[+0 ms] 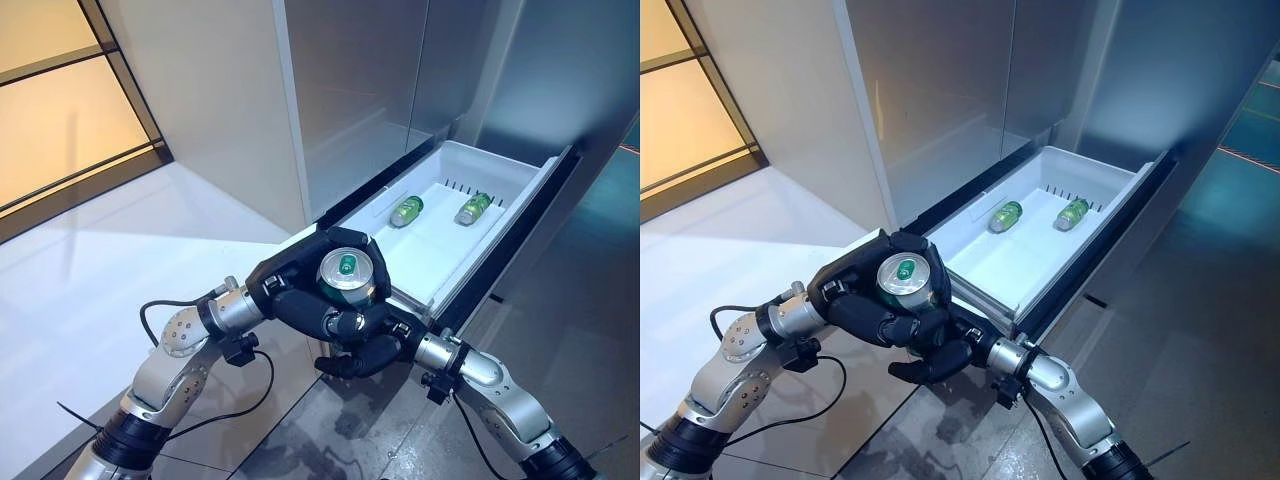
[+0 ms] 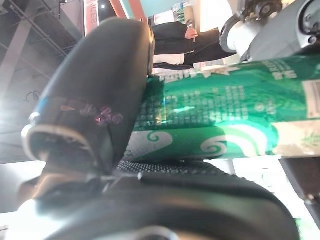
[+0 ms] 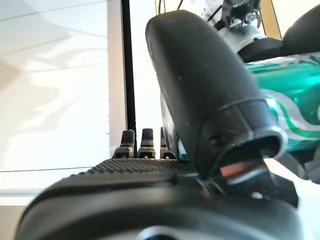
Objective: Put drinks into fridge and close the fridge
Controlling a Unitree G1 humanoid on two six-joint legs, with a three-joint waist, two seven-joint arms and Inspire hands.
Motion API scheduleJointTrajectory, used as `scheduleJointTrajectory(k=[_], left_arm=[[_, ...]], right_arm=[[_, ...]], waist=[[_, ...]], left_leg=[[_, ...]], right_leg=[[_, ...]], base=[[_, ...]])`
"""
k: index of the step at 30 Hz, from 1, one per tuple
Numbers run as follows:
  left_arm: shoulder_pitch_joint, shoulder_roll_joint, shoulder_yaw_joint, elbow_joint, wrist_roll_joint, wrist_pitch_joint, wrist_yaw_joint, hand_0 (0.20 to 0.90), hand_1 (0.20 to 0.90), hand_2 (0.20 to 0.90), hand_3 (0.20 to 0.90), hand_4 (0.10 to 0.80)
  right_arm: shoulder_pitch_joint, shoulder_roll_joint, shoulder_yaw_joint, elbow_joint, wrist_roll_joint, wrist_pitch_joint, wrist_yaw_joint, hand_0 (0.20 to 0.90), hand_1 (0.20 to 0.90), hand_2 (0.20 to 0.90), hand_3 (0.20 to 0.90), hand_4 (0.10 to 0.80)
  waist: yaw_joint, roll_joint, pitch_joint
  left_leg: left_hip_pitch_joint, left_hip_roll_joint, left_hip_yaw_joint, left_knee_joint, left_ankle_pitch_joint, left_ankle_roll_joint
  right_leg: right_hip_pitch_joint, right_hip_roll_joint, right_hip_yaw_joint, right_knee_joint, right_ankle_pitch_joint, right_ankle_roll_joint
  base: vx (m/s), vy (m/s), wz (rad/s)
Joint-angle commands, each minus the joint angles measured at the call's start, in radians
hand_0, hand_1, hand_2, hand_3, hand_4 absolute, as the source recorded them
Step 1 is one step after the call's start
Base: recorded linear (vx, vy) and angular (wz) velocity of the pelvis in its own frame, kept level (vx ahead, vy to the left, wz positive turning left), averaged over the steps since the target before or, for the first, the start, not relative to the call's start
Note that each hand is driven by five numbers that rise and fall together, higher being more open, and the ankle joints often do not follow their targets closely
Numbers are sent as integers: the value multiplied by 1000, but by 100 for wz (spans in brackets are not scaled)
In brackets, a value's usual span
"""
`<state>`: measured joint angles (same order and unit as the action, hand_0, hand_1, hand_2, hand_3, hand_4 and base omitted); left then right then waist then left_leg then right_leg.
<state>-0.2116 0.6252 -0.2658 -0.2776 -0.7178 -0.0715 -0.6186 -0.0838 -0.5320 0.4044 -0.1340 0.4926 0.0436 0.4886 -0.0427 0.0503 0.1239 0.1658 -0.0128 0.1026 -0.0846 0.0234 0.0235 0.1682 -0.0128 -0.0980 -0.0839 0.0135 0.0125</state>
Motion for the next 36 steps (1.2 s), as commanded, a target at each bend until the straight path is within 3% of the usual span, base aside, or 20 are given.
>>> scheduleJointTrajectory(k=[1,6,15,20,21,22,23,25,36], left_arm=[[-202,-71,-47,16,-49,-56,12,300,300,300,200,100],[-190,-93,-49,15,-30,-34,14,300,300,300,200,100],[-172,-107,-51,25,-23,-35,23,300,300,300,200,100],[-170,-101,-59,43,-32,-45,23,300,300,300,200,100],[-168,-98,-61,46,-35,-49,23,300,300,300,200,100],[-167,-98,-61,47,-35,-49,23,300,300,300,200,100],[-167,-94,-63,50,-39,-51,22,300,300,300,200,100],[-163,-89,-63,53,-43,-53,21,300,300,300,200,100],[-144,-74,-62,49,-40,-30,13,300,300,300,200,100]], right_arm=[[-227,103,30,-171,101,-144,-3,900,900,900,900,800],[-245,102,3,-180,68,-170,-39,900,900,900,900,800],[-234,126,5,-157,303,20,-39,900,900,900,900,800],[-222,145,16,-123,403,59,-57,900,900,900,900,800],[-216,150,18,-116,424,64,-64,862,862,862,856,756],[-212,152,18,-112,445,73,-68,634,634,634,590,490],[-210,155,19,-107,465,78,-79,472,472,472,400,300],[-203,161,19,-95,463,67,-89,300,300,300,200,100],[-207,134,2,-104,393,47,-130,300,300,300,200,100]], waist=[[5,-30,-54],[5,-29,-53],[10,-32,-53],[14,-34,-55],[14,-34,-55],[14,-34,-55],[15,-34,-55],[16,-33,-57],[14,-32,-57]], left_leg=[[9,-39,-39,9,-69,17],[8,-40,-40,8,-69,20],[8,-41,-41,9,-67,18],[9,-41,-42,10,-68,18],[9,-41,-43,9,-67,18],[9,-42,-43,10,-67,18],[9,-42,-44,10,-67,18],[10,-42,-44,10,-67,18],[11,-47,-47,12,-68,22]], right_leg=[[-38,5,27,85,-70,53],[-40,5,26,86,-69,53],[-37,3,17,84,-68,54],[-34,1,10,83,-68,55],[-34,1,10,82,-67,55],[-33,0,10,82,-67,55],[-33,0,9,82,-67,55],[-32,-1,6,81,-67,57],[-33,-1,14,82,-65,57]], base=[[0,0,0],[0,0,0],[0,0,0],[0,0,0],[0,0,0],[0,0,0],[0,0,0],[0,0,0],[0,0,0]])
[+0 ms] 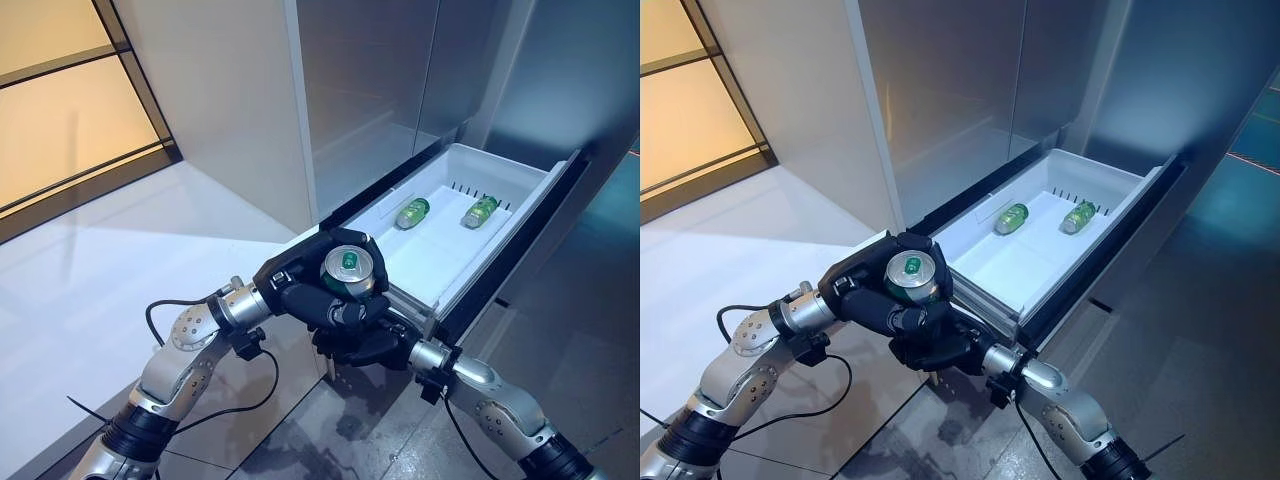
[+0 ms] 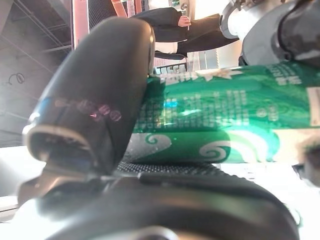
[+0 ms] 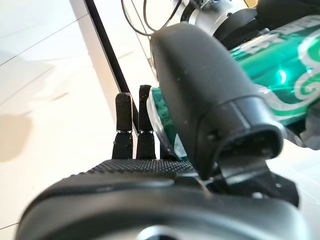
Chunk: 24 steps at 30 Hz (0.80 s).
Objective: Put drinks into fridge and close the fridge
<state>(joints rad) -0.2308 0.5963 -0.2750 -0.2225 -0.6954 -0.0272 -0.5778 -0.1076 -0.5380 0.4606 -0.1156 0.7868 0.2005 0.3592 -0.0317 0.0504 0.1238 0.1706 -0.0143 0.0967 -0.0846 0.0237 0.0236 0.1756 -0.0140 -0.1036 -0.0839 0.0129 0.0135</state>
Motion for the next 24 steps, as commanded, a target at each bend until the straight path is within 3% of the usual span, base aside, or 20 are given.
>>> scheduleJointTrajectory(k=[1,7,8,9,10,16,22,24], left_arm=[[-126,-42,-54,-7,-62,-70,-28,300,300,300,200,100],[-127,-34,-59,-3,-51,-54,-29,300,300,300,200,100],[-128,-33,-59,-1,-49,-53,-21,484,484,484,414,314],[-130,-31,-59,1,-52,-55,-12,789,789,789,771,671],[-132,-30,-57,3,-59,-61,-8,900,900,900,900,800],[-128,-41,-33,3,-129,-140,43,900,900,900,900,800],[-112,-104,25,-21,-155,-294,156,900,900,900,900,800],[-103,-131,55,-34,-99,-366,220,900,900,900,900,800]], right_arm=[[-187,135,-56,-123,92,-109,-4,300,300,300,200,100],[-210,97,-70,-126,30,-112,-23,300,300,300,200,100],[-219,89,-72,-127,22,-111,-30,300,300,300,200,100],[-225,83,-75,-125,18,-110,-34,300,300,300,200,100],[-230,76,-79,-125,12,-110,-36,300,300,300,200,100],[-251,38,-118,-128,-28,-120,-76,300,300,300,200,100],[-291,26,-181,-110,-144,-155,-177,300,300,300,200,100],[-311,23,-217,-106,-263,-186,-237,300,300,300,200,100]], waist=[[3,-33,-56],[0,-34,-55],[0,-35,-54],[0,-35,-53],[0,-36,-53],[-1,-42,-54],[8,-53,-56],[12,-58,-58]], left_leg=[[7,-46,-41,12,-70,23],[9,-48,-41,15,-71,25],[9,-48,-41,16,-72,25],[9,-48,-41,16,-72,25],[10,-48,-41,16,-73,26],[13,-47,-44,14,-75,23],[2,-47,-50,17,-70,21],[2,-47,-55,16,-71,19]], right_leg=[[-41,1,20,83,-65,56],[-42,2,26,88,-66,55],[-41,2,26,88,-66,55],[-41,2,26,89,-66,55],[-40,2,26,89,-67,55],[-40,3,25,90,-68,54],[-46,4,19,88,-62,48],[-44,4,16,87,-64,47]], base=[[0,0,0],[0,0,0],[0,0,0],[0,0,0],[0,0,0],[0,0,0],[0,0,0],[0,0,0]])
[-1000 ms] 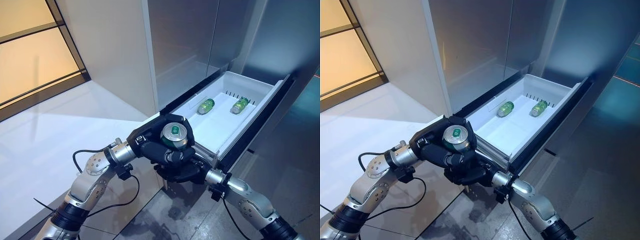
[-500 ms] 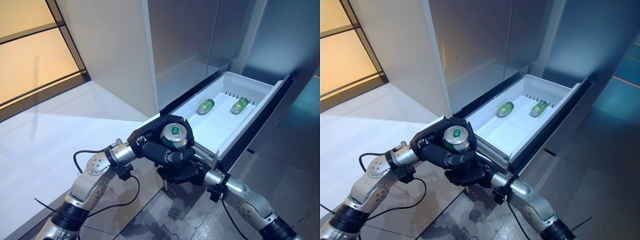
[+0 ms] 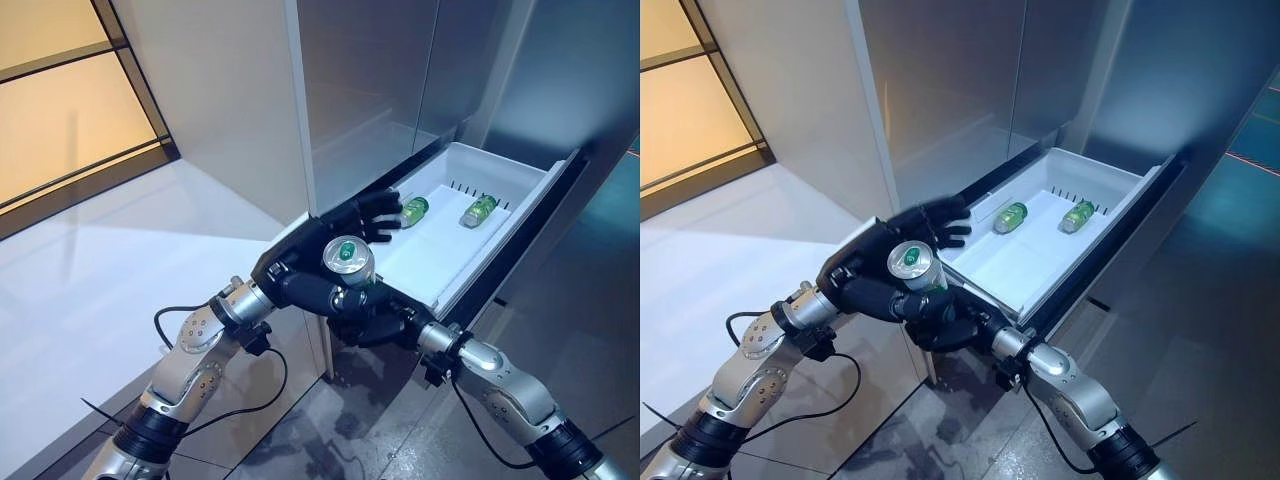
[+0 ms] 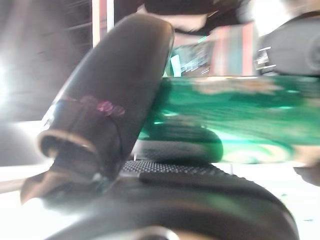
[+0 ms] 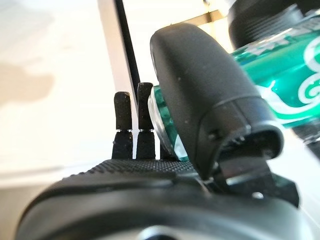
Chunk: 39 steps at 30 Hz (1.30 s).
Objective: Put drinks into fridge and close the fridge
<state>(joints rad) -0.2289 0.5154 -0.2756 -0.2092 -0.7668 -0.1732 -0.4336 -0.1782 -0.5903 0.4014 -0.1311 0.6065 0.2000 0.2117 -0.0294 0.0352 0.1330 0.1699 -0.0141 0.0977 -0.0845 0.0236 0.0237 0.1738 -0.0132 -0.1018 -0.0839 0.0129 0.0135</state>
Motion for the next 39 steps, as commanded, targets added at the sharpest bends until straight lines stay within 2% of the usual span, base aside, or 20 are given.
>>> scheduleJointTrajectory(k=[1,2,5,11,14,17,21,26,30,33,39], left_arm=[[-105,-51,57,-49,-22,-223,80,900,900,900,900,800],[-105,-56,69,-52,20,-262,117,900,900,900,900,800],[-120,-58,96,-59,99,-303,197,900,900,900,900,800],[-148,-55,132,-43,115,-264,253,900,900,900,900,800],[-163,-47,121,-20,85,-187,252,900,900,900,900,800],[-164,-50,100,8,35,-89,210,900,900,900,900,800],[-131,-85,37,83,-68,120,96,900,900,900,900,800],[-47,-108,-59,129,-119,266,-17,900,900,900,900,800],[22,-99,-114,138,-144,328,-61,900,900,900,900,800],[92,-63,-179,143,-154,344,-104,900,900,900,900,800],[153,-5,-262,112,-155,418,-201,900,900,900,900,800]], right_arm=[[-242,74,-160,-90,-99,-192,-91,300,300,300,200,100],[-259,64,-180,-83,-196,-225,-132,300,300,300,200,100],[-311,28,-225,-66,-335,-251,-206,300,300,300,200,100],[-419,-25,-261,13,-480,-213,-296,300,300,300,200,100],[-480,-81,-246,95,-703,-234,-377,300,300,300,200,100],[-543,-143,-224,175,-775,-218,-413,300,300,300,200,100],[-659,-235,-156,345,-746,-163,-422,300,300,300,200,100],[-791,-316,-63,600,-668,-121,-421,300,300,300,200,100],[-849,-346,-13,761,-646,-115,-407,300,300,300,200,100],[-899,-372,48,926,-648,-108,-407,300,300,300,200,100],[-928,-380,59,1131,-668,-91,-372,300,300,300,200,100]], waist=[[10,-43,-67],[12,-45,-68],[17,-48,-69],[30,-52,-67],[37,-54,-65],[46,-55,-64],[67,-55,-61],[103,-54,-58],[127,-53,-52],[154,-51,-45],[184,-33,-20]], left_leg=[[3,-47,-56,16,-71,19],[3,-47,-58,15,-72,19],[4,-47,-64,14,-73,17],[4,-48,-78,15,-73,11],[3,-51,-85,18,-72,11],[2,-52,-92,23,-72,10],[1,-53,-106,30,-72,7],[-4,-54,-120,34,-69,2],[2,-54,-129,28,-70,-3],[-5,-54,-135,25,-60,-7],[-28,-54,-146,40,-51,-7]], right_leg=[[-42,3,14,87,-64,46],[-41,4,11,88,-65,45],[-39,6,7,88,-68,43],[-36,9,-1,92,-73,38],[-34,9,-5,95,-75,37],[-31,8,-10,98,-76,37],[-24,3,-24,99,-77,38],[-14,-5,-51,93,-74,40],[0,-8,-68,88,-82,42],[3,-14,-91,83,-80,42],[-6,-23,-116,97,-85,40]], base=[[0,0,0],[0,0,0],[0,0,0],[0,1,1],[6,11,5],[20,13,10],[52,22,14],[68,25,15],[99,23,14],[90,17,24],[62,4,22]])
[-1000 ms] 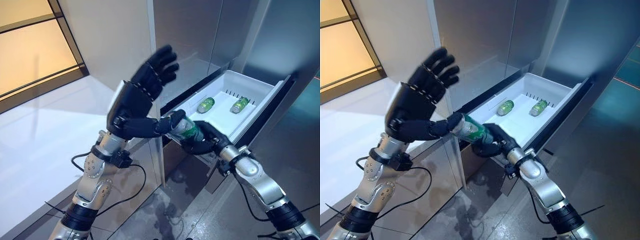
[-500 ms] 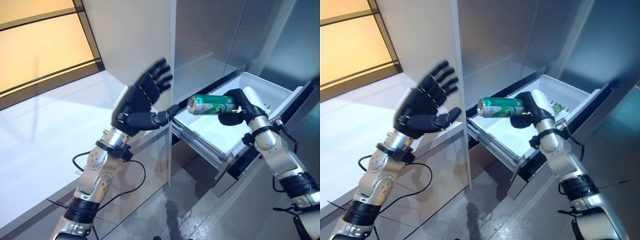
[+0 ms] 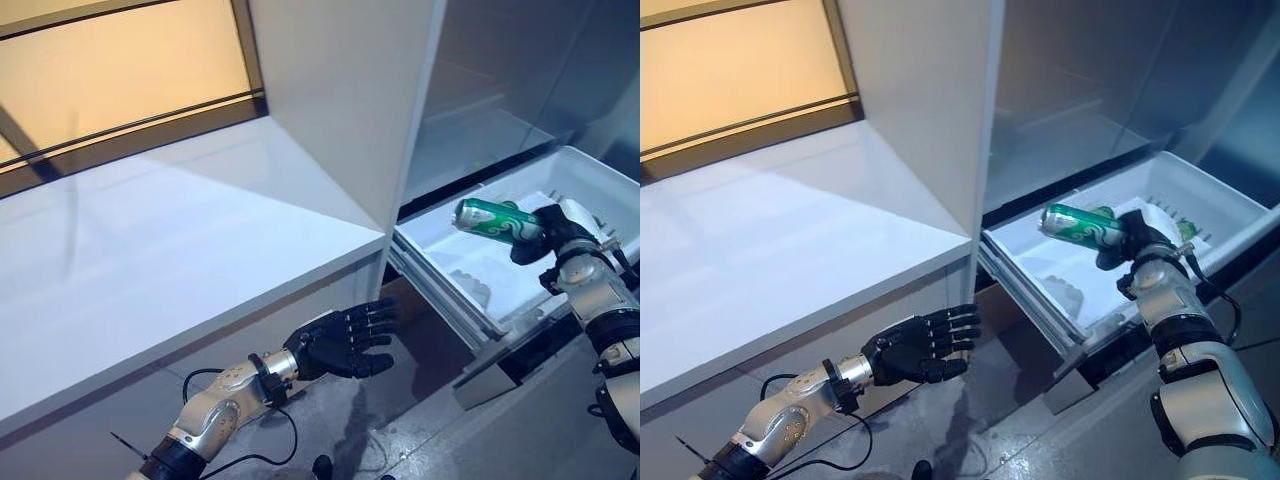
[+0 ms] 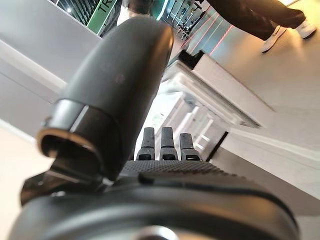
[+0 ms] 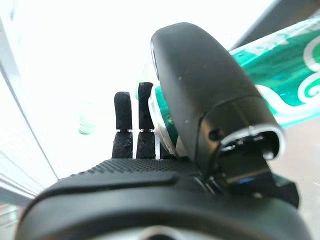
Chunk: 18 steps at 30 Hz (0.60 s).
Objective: Put drinks into fridge and close the fridge
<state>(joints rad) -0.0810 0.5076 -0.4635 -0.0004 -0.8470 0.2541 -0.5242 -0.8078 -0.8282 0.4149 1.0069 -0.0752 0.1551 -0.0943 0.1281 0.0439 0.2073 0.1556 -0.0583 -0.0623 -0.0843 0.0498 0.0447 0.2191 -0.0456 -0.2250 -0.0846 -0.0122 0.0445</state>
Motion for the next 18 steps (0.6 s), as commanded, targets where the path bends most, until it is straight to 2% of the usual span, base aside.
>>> scheduleJointTrajectory(k=[1,4,9,12,14,18], left_arm=[[9,8,-83,-99,-80,5,-116,900,900,900,900,800],[15,21,-116,-88,-76,47,-124,900,900,900,900,800],[26,20,-146,39,-74,40,-36,900,900,900,900,800],[32,13,-149,152,9,-17,24,900,900,900,900,800],[46,3,-150,260,67,-87,46,900,900,900,900,800],[78,-15,-105,432,175,-158,100,900,900,900,900,800]], right_arm=[[-298,-141,45,7,18,-46,-65,300,300,300,200,100],[-288,-138,32,40,23,-13,-52,300,300,300,200,100],[-268,-120,12,89,5,38,10,300,300,300,200,100],[-263,-114,8,121,-19,61,49,300,300,300,200,100],[-265,-113,11,135,-36,87,86,300,300,300,200,100],[-243,-114,6,124,-80,124,140,300,300,300,200,100]], waist=[[27,-38,-89],[28,-24,-65],[22,-6,-17],[23,-5,7],[25,-5,22],[30,-6,55]], left_leg=[[-18,-10,13,44,-77,-28],[-43,-11,12,60,-74,-26],[-88,-11,16,85,-71,-21],[-104,-10,18,99,-72,-20],[-112,-10,18,106,-71,-19],[-136,-11,14,124,-72,-19]], right_leg=[[-55,8,7,102,-60,9],[-77,3,5,117,-60,8],[-127,2,18,146,-59,3],[-142,4,22,159,-60,-1],[-150,6,26,167,-61,-3],[-173,10,31,186,-66,-11]], base=[[18,-1,27],[-8,-5,15],[-29,-12,12],[1,-21,1],[32,-34,1],[15,-35,4]])
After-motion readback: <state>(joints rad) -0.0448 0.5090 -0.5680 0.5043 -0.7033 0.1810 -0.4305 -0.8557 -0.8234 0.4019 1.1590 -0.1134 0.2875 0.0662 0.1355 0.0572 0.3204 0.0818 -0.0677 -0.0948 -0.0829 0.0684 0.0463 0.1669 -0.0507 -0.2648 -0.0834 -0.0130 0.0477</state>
